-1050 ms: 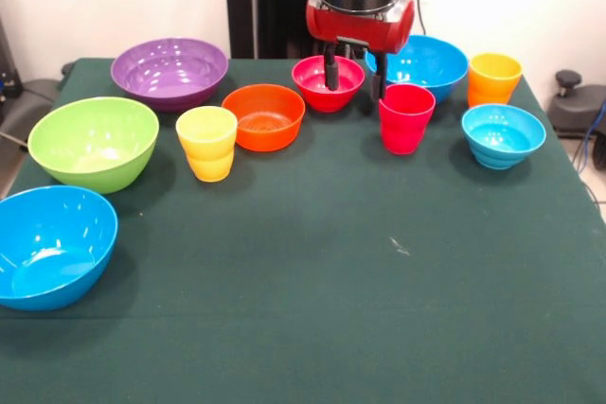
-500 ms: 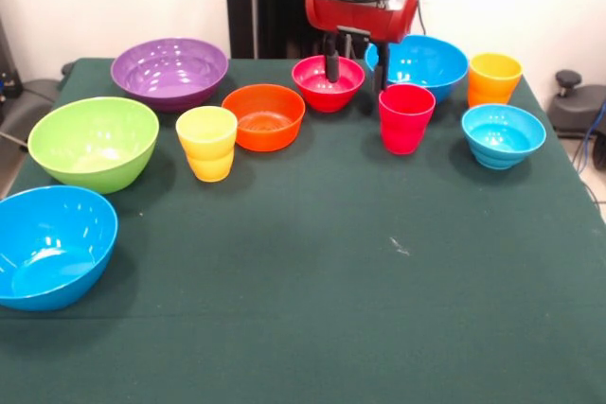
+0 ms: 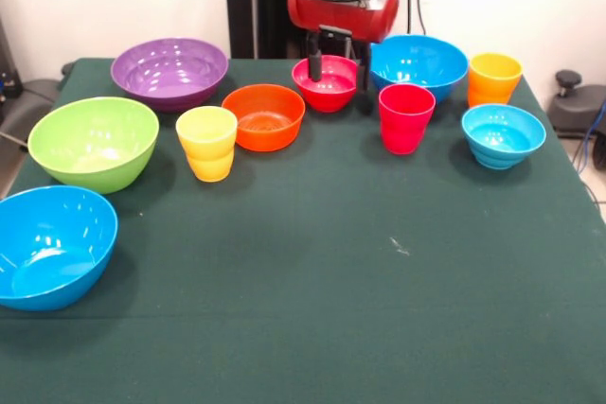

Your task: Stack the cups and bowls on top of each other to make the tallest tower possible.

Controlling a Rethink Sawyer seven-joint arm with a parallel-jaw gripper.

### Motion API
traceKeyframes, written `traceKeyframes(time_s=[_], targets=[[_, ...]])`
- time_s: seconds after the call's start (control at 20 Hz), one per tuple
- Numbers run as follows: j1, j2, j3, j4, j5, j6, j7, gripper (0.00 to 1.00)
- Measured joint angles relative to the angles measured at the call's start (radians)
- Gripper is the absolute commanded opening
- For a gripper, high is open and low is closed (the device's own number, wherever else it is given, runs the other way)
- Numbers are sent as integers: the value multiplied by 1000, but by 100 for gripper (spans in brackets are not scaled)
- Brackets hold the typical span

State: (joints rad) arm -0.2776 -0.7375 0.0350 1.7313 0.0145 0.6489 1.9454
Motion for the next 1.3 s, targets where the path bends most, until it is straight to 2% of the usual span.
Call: traceKeyframes(time_s=[0.2,0.45,0.95,1.3], targets=[[-9,3,1,1,-21,-12,0,100],[-33,27,2,5,-53,-82,0,100],[-35,97,4,23,-102,-202,0,100],[-35,121,6,41,-128,-216,0,100]])
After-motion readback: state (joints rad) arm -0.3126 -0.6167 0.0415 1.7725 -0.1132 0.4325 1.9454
